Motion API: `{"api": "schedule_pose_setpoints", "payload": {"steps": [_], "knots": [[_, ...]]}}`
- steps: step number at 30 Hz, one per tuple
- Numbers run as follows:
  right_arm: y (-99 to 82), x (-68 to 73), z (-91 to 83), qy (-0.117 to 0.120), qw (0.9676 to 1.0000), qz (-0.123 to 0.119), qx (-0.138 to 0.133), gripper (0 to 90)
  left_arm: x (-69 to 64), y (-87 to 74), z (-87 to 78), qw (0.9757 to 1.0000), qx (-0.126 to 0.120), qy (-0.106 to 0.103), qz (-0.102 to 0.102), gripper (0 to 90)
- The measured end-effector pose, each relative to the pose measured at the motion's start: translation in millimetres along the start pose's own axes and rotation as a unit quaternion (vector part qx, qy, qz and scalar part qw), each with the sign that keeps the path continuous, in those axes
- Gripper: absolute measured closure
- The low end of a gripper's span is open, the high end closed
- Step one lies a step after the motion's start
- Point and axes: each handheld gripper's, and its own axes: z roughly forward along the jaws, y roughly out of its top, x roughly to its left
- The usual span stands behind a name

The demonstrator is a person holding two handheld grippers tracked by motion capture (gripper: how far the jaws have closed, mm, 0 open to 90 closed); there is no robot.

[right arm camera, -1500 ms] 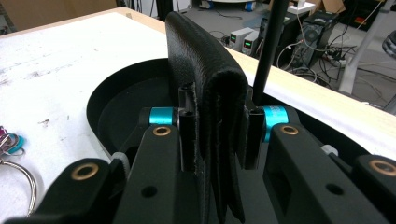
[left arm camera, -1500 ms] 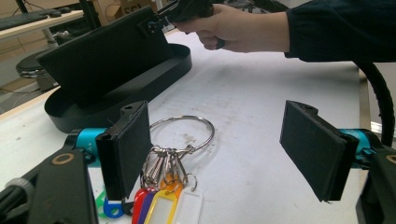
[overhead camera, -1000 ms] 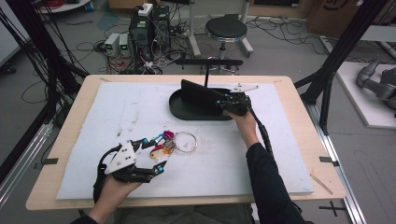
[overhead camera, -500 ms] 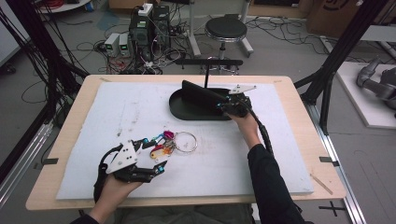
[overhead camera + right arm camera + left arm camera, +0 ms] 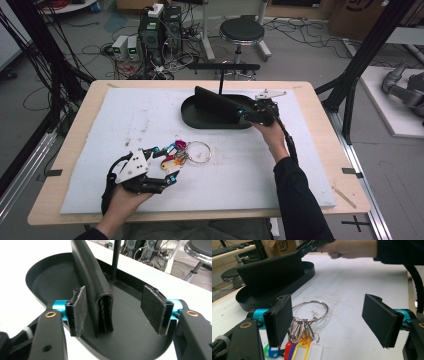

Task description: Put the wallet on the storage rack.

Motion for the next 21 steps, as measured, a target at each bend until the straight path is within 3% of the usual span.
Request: {"api": "schedule_pose_setpoints", "payload": {"steps": [3, 4, 7, 11, 21], "knots": [[1.1, -0.8, -16.8, 0.006, 0.9999, 0.002, -0.009, 36.2, 2.9, 0.2, 2.0, 1.0000, 0.001, 0.004, -0.001, 24.6], [1.1, -1.0, -30.3, 0.011, 0.9997, 0.001, -0.020, 34.8, 4.2, 0.4, 2.8, 1.0000, 0.001, 0.003, -0.003, 24.7], [-0.3, -0.8, -42.1, 0.014, 0.9996, 0.002, -0.025, 32.5, 9.0, 0.6, 5.4, 1.0000, 0.004, 0.007, -0.006, 24.7], [-11.3, 0.7, -70.9, 0.016, 0.9993, 0.006, -0.033, 30.5, 17.4, 0.3, 10.1, 0.9997, 0.007, 0.016, -0.019, 24.7], [-51.8, 4.4, -121.8, -0.013, 0.9962, 0.052, -0.068, 27.1, 35.4, -4.9, 16.4, 0.9988, 0.016, 0.029, -0.037, 24.7]]}}
